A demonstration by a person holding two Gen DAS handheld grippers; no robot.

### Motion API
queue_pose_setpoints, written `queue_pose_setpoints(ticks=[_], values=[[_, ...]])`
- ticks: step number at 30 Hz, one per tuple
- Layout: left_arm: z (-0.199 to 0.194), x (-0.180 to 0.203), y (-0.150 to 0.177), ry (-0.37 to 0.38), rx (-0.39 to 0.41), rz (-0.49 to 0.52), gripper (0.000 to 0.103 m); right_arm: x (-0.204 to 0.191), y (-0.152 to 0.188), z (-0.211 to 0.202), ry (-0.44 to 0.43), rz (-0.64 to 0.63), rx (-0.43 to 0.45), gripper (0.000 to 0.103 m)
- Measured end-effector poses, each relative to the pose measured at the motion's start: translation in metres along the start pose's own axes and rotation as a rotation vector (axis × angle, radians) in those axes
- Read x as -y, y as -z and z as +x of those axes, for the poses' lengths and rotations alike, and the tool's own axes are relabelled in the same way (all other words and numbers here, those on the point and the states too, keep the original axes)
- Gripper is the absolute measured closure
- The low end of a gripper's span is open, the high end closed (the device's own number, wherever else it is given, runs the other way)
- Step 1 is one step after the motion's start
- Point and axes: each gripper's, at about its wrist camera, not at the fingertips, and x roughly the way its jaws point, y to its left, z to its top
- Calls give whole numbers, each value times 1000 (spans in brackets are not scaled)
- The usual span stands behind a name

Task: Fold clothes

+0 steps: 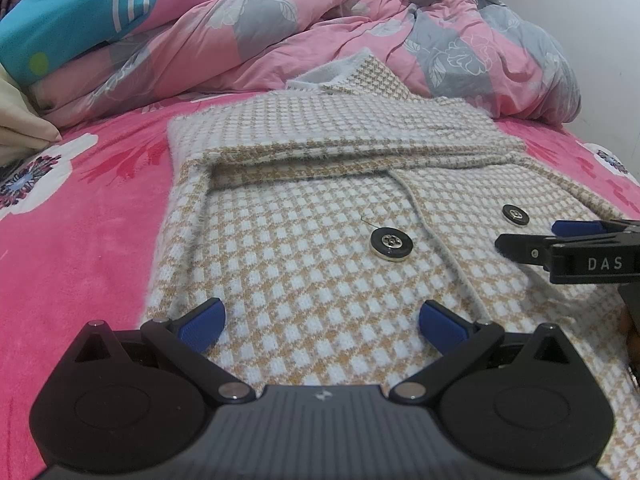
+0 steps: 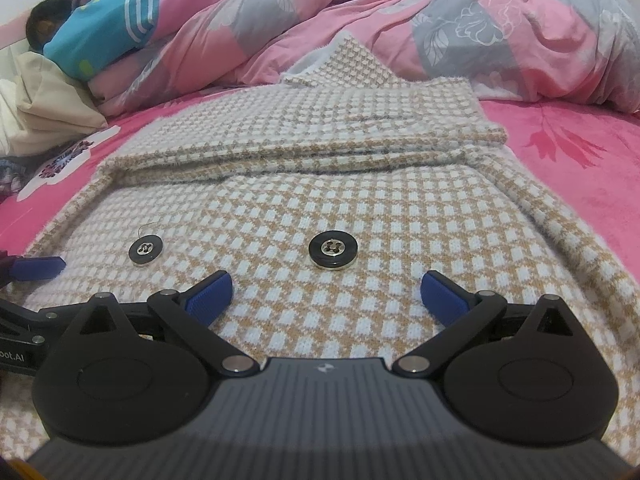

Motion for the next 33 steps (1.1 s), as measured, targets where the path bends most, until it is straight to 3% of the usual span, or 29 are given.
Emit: queue_pose_setpoints(ticks=[19,27,33], values=[[-3,6,0,-32,10,36,0,0,0,-1,-2,3,0,1],[-23,-13,-7,62,79,-59,0,-1,0,0,1,-2,-3,1],[-32,-34,-26,79,147,-153,0,-1,0,0,1,-4,-6,1]])
